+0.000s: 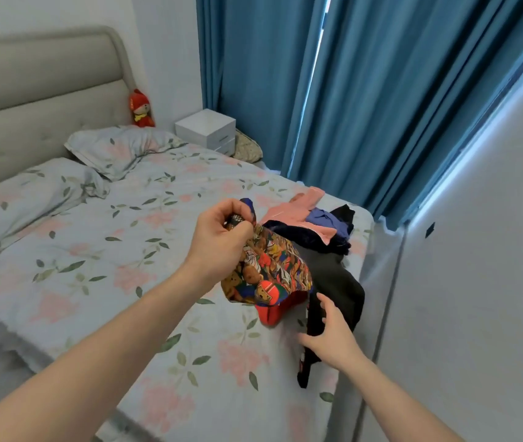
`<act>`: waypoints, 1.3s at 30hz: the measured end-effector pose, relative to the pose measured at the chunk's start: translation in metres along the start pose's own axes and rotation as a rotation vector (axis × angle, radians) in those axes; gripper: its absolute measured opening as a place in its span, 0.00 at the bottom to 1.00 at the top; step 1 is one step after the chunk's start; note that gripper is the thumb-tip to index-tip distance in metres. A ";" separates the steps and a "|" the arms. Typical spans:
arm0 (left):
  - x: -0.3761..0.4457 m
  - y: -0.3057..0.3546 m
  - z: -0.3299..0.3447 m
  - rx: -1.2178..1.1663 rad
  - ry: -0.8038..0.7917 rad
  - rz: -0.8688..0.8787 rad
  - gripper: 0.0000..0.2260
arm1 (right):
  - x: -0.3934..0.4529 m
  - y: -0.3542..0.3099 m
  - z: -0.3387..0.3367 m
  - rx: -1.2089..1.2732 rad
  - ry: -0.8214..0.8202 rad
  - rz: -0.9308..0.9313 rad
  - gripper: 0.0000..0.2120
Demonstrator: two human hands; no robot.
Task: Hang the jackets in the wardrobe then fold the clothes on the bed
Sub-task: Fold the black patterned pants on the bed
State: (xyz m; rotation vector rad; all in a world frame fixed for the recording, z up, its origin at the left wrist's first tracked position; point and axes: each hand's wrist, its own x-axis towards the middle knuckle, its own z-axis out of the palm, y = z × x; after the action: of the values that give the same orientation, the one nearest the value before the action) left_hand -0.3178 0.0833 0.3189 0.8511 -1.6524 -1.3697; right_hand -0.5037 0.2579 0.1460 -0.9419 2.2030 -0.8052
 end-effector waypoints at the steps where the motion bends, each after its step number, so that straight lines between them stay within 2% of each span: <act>1: -0.005 0.017 0.002 -0.022 -0.015 0.035 0.13 | -0.010 -0.010 0.002 0.003 0.013 -0.033 0.53; 4: -0.016 0.067 0.008 -0.117 -0.036 0.135 0.13 | -0.029 -0.029 0.008 0.022 0.107 -0.088 0.58; 6: -0.021 0.098 0.011 -0.194 -0.039 0.192 0.13 | -0.035 -0.035 0.008 0.041 0.165 -0.052 0.60; 11: -0.034 0.160 0.014 -0.372 -0.117 0.295 0.14 | -0.036 -0.039 0.012 0.083 0.216 0.049 0.54; 13: -0.037 0.178 0.008 -0.430 -0.156 0.331 0.14 | -0.031 -0.040 0.012 0.119 0.248 0.074 0.41; 15: -0.032 0.189 -0.002 -0.462 -0.152 0.345 0.14 | -0.028 -0.045 0.008 0.070 0.319 0.024 0.16; 16: -0.028 0.190 -0.010 -0.473 -0.137 0.341 0.14 | -0.029 -0.050 0.003 0.041 0.343 0.006 0.09; 18: -0.013 0.186 -0.035 -0.454 -0.074 0.343 0.14 | -0.034 -0.061 -0.015 0.049 0.397 -0.004 0.06; 21: 0.023 0.158 -0.093 -0.210 0.137 0.354 0.13 | -0.046 -0.082 -0.058 0.202 0.494 -0.097 0.16; 23: 0.047 0.132 -0.136 0.134 0.251 0.326 0.12 | -0.060 -0.105 -0.089 0.302 0.554 -0.287 0.19; 25: 0.062 0.105 -0.169 0.491 0.255 0.244 0.10 | -0.073 -0.138 -0.119 0.313 0.555 -0.404 0.16; 28: 0.062 0.070 -0.188 0.907 0.083 0.099 0.13 | -0.094 -0.185 -0.149 0.271 0.454 -0.439 0.11; 30: 0.043 0.059 -0.178 1.114 -0.043 0.024 0.22 | -0.104 -0.202 -0.152 0.259 0.359 -0.411 0.12; 31: 0.028 0.058 -0.168 1.140 -0.110 0.037 0.27 | -0.107 -0.207 -0.149 0.268 0.316 -0.370 0.12; 32: 0.008 0.060 -0.155 1.108 -0.212 0.087 0.31 | -0.110 -0.212 -0.144 0.291 0.270 -0.333 0.12; 35: -0.062 0.080 -0.104 0.793 -0.618 0.220 0.39 | -0.125 -0.232 -0.125 0.318 0.156 -0.283 0.11; 37: -0.090 0.089 -0.076 0.640 -0.678 0.335 0.40 | -0.137 -0.245 -0.113 0.317 0.032 -0.303 0.10; 39: -0.094 0.091 -0.063 0.494 -0.611 0.386 0.29 | -0.152 -0.259 -0.108 0.316 -0.113 -0.356 0.10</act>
State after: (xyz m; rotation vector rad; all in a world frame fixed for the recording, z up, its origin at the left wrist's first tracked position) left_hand -0.2198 0.1554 0.3980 0.3345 -2.5395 -1.0071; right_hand -0.3902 0.2614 0.4445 -1.1984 1.7665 -1.1910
